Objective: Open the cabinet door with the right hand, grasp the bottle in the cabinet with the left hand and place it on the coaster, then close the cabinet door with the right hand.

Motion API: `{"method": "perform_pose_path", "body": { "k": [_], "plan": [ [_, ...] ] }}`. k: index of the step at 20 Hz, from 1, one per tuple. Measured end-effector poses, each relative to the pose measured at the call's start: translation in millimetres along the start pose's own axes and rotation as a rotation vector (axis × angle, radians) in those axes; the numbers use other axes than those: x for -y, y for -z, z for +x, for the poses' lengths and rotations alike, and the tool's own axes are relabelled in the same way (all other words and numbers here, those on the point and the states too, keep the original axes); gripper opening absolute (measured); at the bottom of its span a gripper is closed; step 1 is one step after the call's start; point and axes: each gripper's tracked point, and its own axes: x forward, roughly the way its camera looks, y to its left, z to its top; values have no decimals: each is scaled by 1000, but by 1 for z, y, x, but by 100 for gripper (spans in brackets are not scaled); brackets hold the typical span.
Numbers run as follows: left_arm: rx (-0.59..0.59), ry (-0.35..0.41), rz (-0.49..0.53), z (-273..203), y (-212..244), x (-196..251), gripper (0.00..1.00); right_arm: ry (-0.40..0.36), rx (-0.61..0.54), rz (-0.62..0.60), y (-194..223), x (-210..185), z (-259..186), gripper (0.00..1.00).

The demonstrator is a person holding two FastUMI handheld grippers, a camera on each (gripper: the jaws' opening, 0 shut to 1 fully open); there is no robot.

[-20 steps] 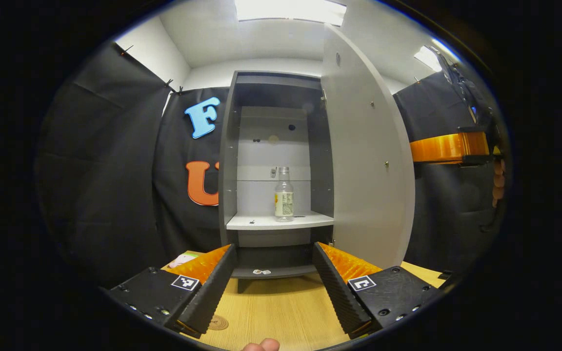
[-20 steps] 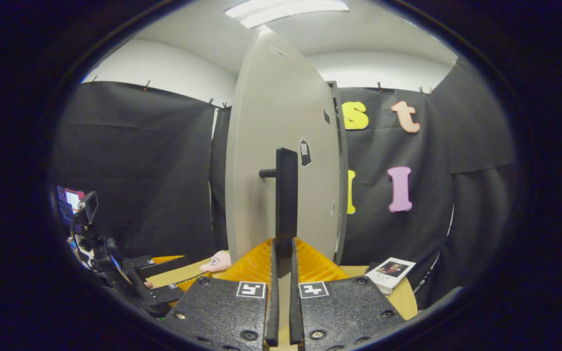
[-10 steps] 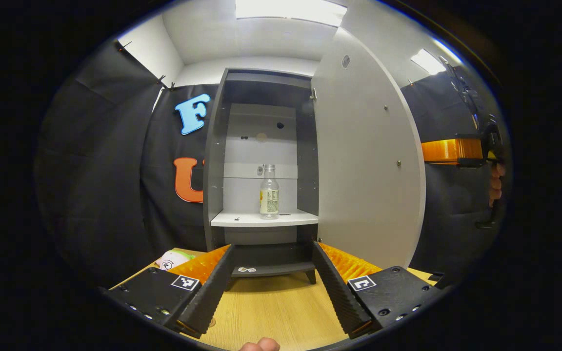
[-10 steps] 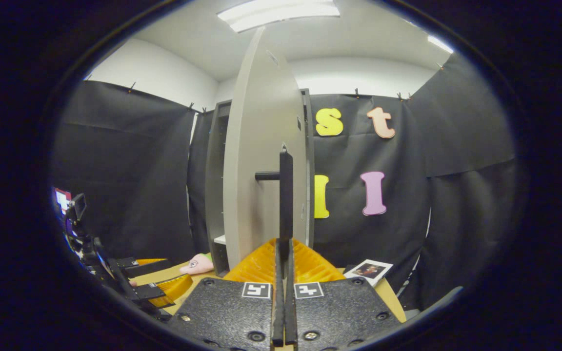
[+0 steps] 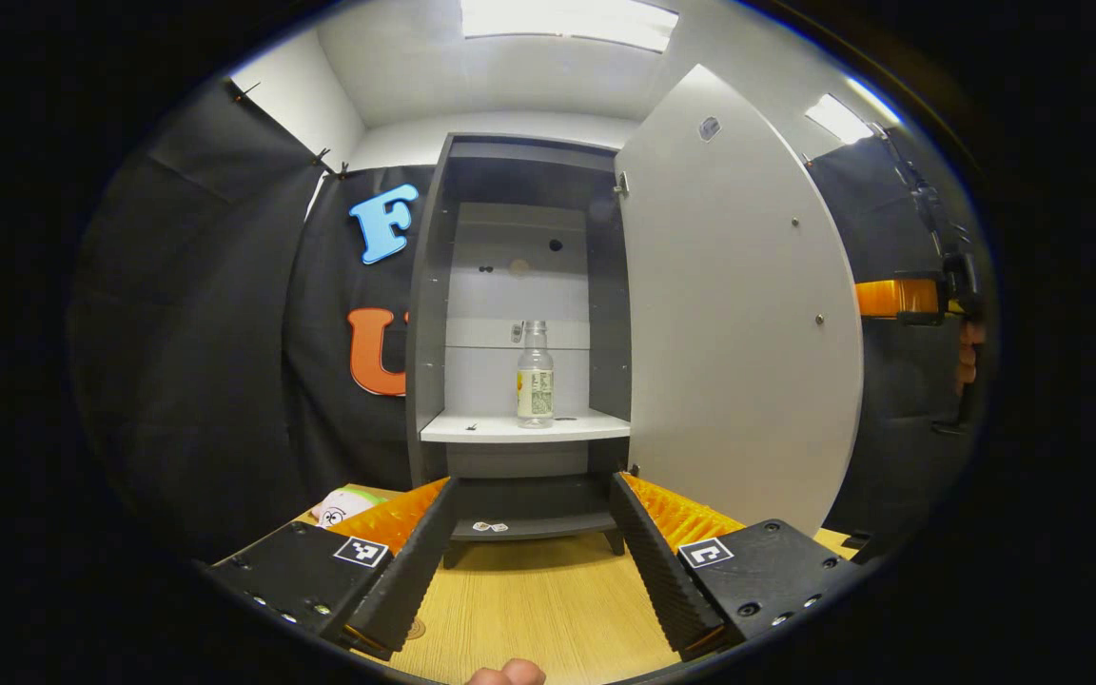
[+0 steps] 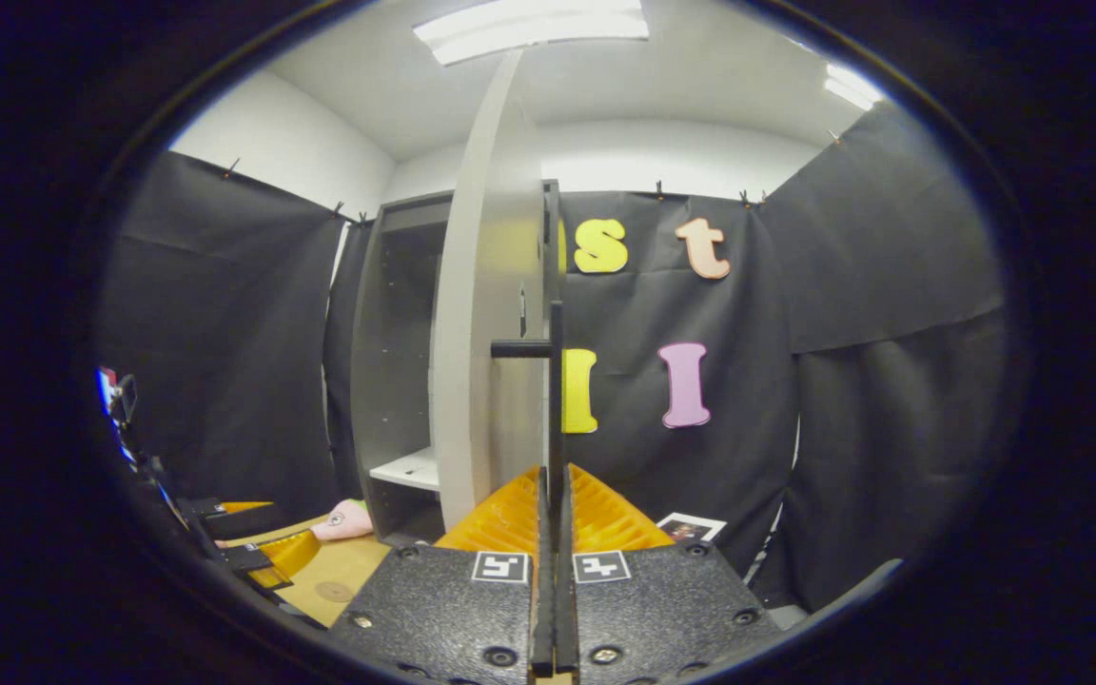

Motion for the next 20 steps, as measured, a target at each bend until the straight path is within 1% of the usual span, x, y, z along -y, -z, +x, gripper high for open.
{"method": "perform_pose_path", "body": {
  "k": [2, 3, 5, 6, 10, 12, 13, 14, 15, 16, 17, 18, 19, 20],
  "plan": [
    [-10, 5, -1, 2, 2, 2, 95, 29, -8, -35, 2, 13, -5, 4],
    [-9, 3, 0, 3, 2, 0, 95, 28, -4, -49, 1, 15, -9, 4],
    [0, -7, -3, 3, 0, -3, 95, -28, -2, -57, 5, 9, -11, 4],
    [0, -3, -5, 4, 0, -1, 95, -38, -22, -58, 10, 8, -13, 4],
    [4, -2, 15, 11, -3, -3, 95, 72, -26, -50, 8, 30, -17, 4],
    [3, 18, 7, 15, -4, 2, 95, 88, -8, -20, 10, 31, -12, 5],
    [2, 32, -1, 17, -5, 5, 95, 99, -10, -12, 10, 33, -12, 14],
    [1, 43, -4, 21, -6, 8, 95, 128, -19, -9, 11, 37, -13, 30],
    [0, 45, -3, 24, -8, 7, 95, 147, -21, -8, 13, 42, -14, 39],
    [3, 39, -4, 27, -11, 5, 95, 151, -24, -7, 15, 43, -13, 58],
    [10, 30, -15, 31, -13, 4, 95, 151, -24, 0, 15, 43, -13, 62],
    [13, 29, -38, 34, -15, 5, 95, 151, -24, 13, 15, 43, -11, 74],
    [12, 43, -64, 38, -17, 9, 95, 153, -26, 24, 16, 43, -9, 80],
    [11, 59, -82, 43, -20, 13, 95, 152, -31, 36, 17, 42, -8, 90]
  ]
}}
